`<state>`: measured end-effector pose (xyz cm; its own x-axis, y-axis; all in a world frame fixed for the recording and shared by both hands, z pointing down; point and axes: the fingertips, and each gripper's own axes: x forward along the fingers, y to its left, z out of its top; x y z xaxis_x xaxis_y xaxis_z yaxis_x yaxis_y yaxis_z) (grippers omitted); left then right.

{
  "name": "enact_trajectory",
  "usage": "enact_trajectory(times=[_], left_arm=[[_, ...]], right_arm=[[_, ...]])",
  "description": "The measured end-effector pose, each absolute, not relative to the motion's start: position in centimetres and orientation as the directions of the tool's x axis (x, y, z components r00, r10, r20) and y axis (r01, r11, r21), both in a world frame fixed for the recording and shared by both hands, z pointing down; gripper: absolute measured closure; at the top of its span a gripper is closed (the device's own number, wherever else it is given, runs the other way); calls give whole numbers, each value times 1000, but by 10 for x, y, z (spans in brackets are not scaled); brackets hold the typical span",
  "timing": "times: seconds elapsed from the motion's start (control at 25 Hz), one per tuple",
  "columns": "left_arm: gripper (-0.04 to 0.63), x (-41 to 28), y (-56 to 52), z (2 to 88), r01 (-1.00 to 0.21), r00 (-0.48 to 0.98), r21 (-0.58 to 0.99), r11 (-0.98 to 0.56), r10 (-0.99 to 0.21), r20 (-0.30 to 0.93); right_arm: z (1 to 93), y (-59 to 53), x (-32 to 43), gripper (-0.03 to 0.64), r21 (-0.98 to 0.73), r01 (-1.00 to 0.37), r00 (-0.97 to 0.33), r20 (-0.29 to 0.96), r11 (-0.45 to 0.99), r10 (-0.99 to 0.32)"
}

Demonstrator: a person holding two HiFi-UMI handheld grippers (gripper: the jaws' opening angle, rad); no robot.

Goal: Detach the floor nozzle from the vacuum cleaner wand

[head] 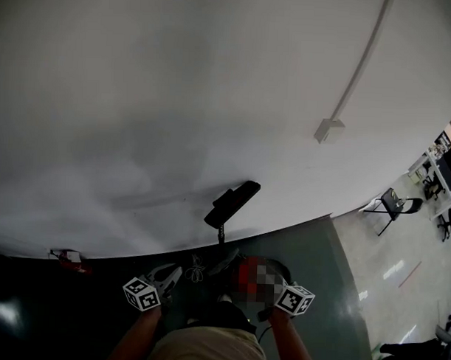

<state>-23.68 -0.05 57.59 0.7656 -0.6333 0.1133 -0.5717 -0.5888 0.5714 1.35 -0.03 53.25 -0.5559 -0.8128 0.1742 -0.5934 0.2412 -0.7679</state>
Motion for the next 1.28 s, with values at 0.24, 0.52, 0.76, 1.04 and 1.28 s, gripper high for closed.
enact_trajectory(times=[0.24,0.52,0.76,1.04,1.28], left_arm=[[527,-228,-56,567,-677,685,518,-523,-706,183],[440,-213,-98,566,-763,613,438,-475,-748,256],[440,-202,-114,581,-798,580,407,-444,-750,319],[440,-207,-130,601,-786,571,477,-393,-757,318],[442,-209,-155,614,-715,644,545,-438,-716,269]], right_arm=[[521,-63,30,515,-759,-585,-598,165,286,-784],[527,-114,32,515,-815,-503,-670,159,287,-725],[546,-147,35,480,-856,-445,-703,154,261,-695],[561,-171,19,396,-898,-395,-725,174,195,-667],[564,-201,1,344,-925,-361,-691,180,118,-700]])
